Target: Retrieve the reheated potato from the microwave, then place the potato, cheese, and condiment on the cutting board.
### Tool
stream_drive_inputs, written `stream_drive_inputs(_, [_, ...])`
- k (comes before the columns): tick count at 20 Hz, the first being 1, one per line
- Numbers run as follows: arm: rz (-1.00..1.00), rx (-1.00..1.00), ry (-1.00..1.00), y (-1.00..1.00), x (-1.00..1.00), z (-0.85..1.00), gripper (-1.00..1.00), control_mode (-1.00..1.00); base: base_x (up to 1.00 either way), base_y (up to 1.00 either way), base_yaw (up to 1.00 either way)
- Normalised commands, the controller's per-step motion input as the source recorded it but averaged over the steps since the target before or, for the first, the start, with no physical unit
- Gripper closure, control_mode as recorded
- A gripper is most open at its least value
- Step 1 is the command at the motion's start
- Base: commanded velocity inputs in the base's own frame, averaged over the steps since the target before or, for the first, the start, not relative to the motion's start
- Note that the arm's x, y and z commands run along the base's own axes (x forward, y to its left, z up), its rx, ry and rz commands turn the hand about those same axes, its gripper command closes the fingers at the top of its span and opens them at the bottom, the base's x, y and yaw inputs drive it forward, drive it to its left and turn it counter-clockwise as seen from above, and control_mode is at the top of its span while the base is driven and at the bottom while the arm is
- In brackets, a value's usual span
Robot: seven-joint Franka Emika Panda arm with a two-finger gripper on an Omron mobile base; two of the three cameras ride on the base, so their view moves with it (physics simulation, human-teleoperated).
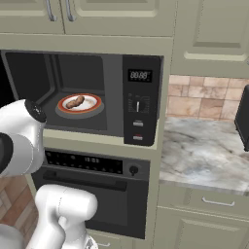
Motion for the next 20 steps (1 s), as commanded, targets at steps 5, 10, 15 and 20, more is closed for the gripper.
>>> stream_drive_inputs(5, [-0.25,0.00,-0.15,0.66,-0.18,-0.12,-1.00,-1.00,0.00,0.00,0.00])
stream_drive_inputs(10, [-0.31,0.00,-0.08,0.63,0.01,-0.13,-1.00,-1.00,0.00,0.00,0.00])
stream_drive_inputs(15, [-0.32,0.01,-0.01,0.48,0.13,-0.16,-1.00,-1.00,0.00,0.00,0.00])
stream_drive_inputs(20, [-0.27,0.03,0.00,0.22,0.21,-0.15,-1.00,-1.00,0.00,0.00,0.00])
